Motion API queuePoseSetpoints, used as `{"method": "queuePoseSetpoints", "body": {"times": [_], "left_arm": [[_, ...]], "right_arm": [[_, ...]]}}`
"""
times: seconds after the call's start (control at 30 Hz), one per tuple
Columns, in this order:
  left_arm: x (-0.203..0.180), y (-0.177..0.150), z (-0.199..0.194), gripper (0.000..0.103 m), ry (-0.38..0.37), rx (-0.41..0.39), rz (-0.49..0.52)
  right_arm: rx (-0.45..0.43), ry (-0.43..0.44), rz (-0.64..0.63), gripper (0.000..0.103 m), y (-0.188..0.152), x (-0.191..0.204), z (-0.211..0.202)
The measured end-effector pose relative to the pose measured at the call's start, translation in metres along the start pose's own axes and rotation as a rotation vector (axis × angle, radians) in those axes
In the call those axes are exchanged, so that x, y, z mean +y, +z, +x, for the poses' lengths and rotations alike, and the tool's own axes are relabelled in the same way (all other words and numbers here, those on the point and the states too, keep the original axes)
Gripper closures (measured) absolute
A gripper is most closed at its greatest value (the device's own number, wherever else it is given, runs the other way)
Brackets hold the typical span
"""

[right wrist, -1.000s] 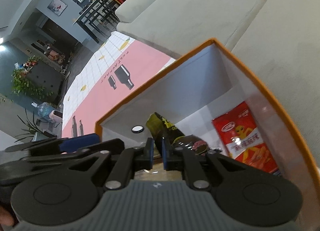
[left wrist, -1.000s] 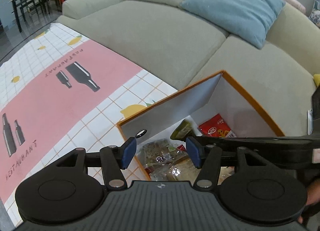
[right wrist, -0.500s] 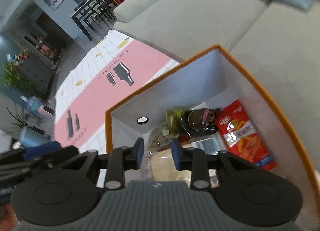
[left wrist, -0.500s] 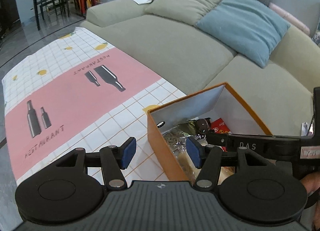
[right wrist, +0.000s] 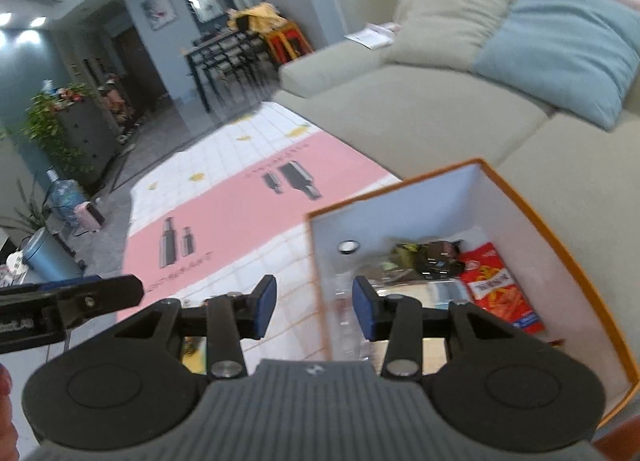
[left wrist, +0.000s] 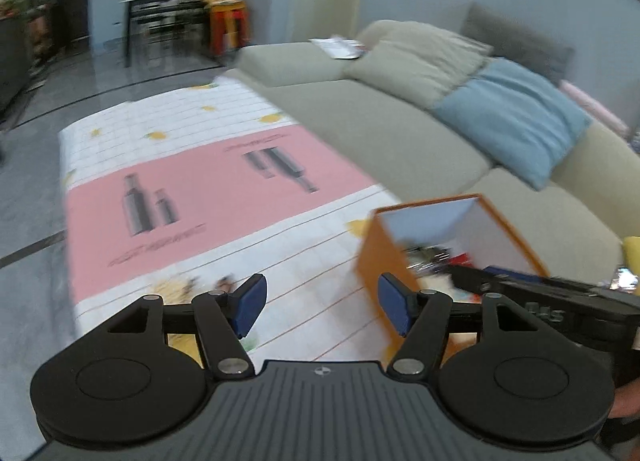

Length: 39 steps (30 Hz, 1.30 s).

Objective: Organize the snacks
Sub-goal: 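Open both tools to release the packets and withdraw toward the table, then grasp the white candy bag with the left tool while the right grasps the sausage stick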

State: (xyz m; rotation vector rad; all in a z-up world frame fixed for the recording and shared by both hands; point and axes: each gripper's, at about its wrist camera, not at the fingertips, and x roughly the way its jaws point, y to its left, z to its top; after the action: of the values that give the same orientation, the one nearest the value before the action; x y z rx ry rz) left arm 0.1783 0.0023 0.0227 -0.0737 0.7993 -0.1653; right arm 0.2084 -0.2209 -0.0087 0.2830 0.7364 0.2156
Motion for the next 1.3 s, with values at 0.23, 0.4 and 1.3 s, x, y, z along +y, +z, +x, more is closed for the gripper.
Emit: {"method": "queuePoseSetpoints", "body": {"times": [0.23,0.4,1.3], "left_arm": [[0.051,-0.022,0.006,0.027,0.135,0.057,-0.047],[0.083,-0.026,0.022,0.028,0.16,0.08,-0.086],[0.151,-0.043,0.119,0.021,0.064,0.169,0.011]], "right_arm": [[0.033,0.065,-0.092,0.044,-0.029,0.046,0.019],[0.102,0.07,-0.135,0.044,-0.04,0.065,0.046],[0.359,0.07,-0.111,0.056,-0.045,0.138,0.243]]}}
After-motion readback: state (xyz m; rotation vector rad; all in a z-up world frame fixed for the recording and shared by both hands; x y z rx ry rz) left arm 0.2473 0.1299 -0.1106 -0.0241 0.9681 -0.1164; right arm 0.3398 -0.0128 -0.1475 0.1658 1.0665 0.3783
